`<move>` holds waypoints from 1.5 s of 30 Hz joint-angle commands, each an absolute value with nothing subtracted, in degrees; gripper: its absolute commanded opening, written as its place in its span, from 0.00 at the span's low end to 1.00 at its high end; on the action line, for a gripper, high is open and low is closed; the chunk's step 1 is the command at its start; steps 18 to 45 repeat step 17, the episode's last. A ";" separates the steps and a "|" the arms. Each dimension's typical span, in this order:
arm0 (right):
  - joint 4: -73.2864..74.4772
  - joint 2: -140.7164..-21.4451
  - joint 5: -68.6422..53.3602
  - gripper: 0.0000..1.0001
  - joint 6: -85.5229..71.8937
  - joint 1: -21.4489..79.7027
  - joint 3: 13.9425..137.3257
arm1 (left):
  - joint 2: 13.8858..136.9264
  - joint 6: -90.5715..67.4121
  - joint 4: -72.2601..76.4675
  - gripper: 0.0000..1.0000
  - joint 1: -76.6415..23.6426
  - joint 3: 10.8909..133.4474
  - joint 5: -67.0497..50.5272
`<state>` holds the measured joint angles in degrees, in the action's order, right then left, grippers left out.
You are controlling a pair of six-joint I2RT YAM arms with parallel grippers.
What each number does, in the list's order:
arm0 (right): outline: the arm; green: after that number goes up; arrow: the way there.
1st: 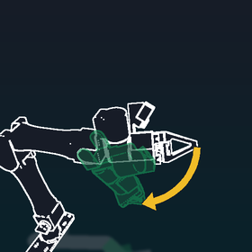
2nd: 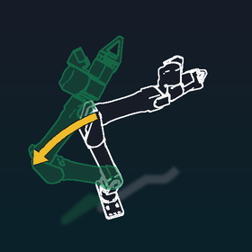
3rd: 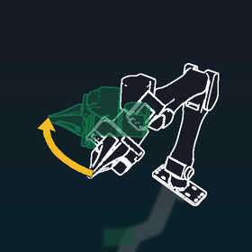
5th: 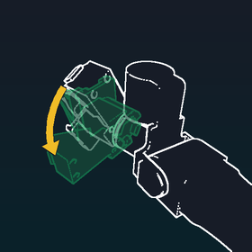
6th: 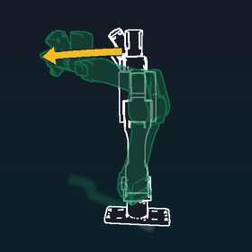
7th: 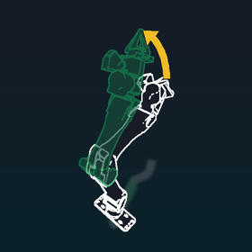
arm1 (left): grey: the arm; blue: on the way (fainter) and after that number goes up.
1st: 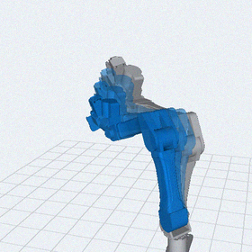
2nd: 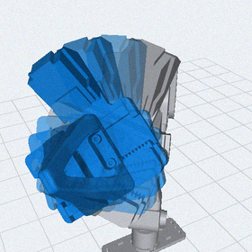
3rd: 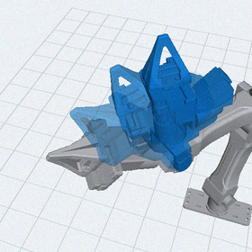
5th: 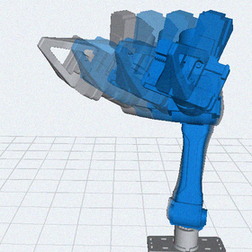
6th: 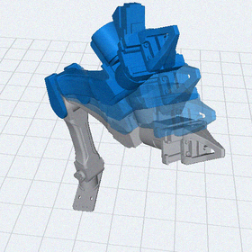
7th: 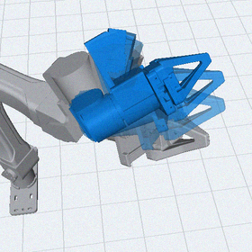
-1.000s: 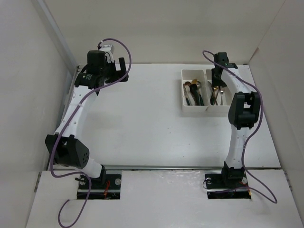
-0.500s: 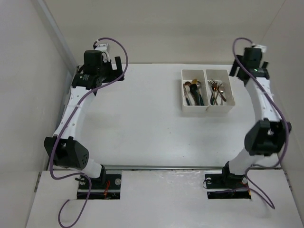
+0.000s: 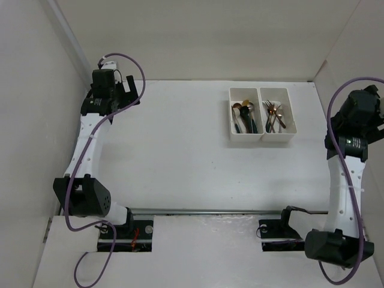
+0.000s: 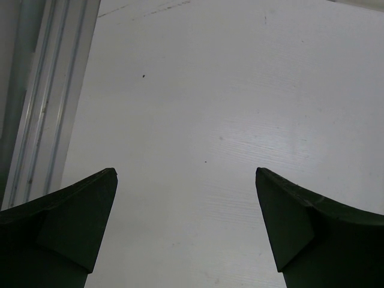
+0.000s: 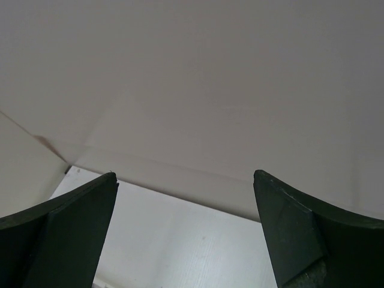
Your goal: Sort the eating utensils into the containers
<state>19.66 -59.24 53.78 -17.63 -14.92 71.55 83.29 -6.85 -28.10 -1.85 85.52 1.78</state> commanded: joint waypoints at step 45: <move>12.32 -52.14 42.81 1.00 -13.18 -14.59 67.86 | 77.34 -6.86 -25.22 1.00 -1.05 81.12 0.18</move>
